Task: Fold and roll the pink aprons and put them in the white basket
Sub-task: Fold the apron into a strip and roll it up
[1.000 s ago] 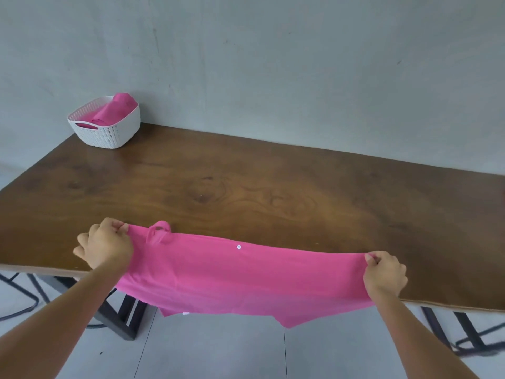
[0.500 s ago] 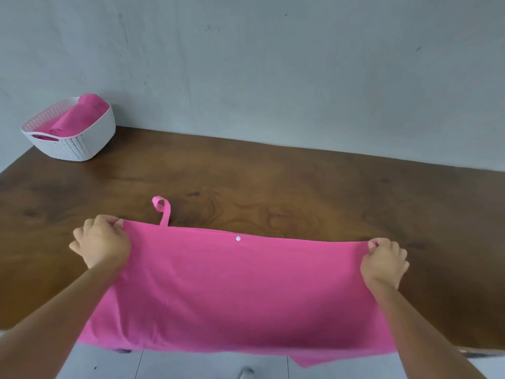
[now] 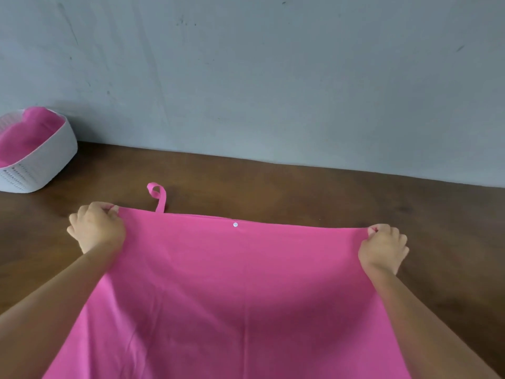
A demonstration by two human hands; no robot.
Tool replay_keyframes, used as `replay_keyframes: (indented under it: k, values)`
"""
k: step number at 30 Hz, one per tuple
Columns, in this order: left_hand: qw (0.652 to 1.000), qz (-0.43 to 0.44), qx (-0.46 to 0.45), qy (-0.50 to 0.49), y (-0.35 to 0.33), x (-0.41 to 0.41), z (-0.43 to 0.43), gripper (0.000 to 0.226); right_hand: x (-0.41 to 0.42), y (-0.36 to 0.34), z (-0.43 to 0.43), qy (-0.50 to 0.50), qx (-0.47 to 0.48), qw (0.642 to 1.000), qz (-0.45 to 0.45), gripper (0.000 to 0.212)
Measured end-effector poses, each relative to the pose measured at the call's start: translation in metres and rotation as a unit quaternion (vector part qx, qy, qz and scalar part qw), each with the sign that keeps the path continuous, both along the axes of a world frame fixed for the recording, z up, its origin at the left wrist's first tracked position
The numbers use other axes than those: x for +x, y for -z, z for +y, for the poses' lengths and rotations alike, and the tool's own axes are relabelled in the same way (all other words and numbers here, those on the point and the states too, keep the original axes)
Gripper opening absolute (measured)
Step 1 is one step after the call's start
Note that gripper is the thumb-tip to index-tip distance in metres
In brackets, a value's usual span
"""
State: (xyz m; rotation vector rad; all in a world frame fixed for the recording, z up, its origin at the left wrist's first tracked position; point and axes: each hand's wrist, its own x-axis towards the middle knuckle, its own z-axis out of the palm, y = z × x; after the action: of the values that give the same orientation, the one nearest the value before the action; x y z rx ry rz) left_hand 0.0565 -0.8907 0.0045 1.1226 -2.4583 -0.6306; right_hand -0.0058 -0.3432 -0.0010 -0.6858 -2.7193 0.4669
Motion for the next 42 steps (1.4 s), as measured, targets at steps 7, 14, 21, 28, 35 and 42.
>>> replay_keyframes:
  k: [7,14,21,28,35,42]
  values:
    - [1.0,-0.006,-0.011,-0.005,0.001,-0.07,-0.007,0.02,-0.076,0.002,-0.005,-0.01,0.007,1.0,0.007,0.018]
    - [1.0,0.003,-0.008,0.002,0.004,-0.134,-0.017,0.021,-0.141,0.006,-0.01,-0.014,0.019,1.0,0.01,0.017]
    - [1.0,0.017,-0.018,0.007,0.008,-0.183,-0.026,0.018,-0.193,0.013,-0.01,-0.011,0.024,1.0,0.015,0.019]
    - [0.999,0.036,-0.012,0.002,0.012,-0.212,-0.033,0.017,-0.225,0.014,-0.012,-0.003,0.0,1.0,0.024,0.023]
    - [0.999,0.035,0.0,-0.012,0.011,-0.22,-0.036,0.018,-0.232,0.012,-0.011,0.002,-0.041,0.998,0.048,0.019]
    - [1.0,0.009,0.021,-0.006,0.0,-0.22,-0.033,0.013,-0.229,0.007,-0.009,0.002,-0.094,0.994,0.052,0.02]
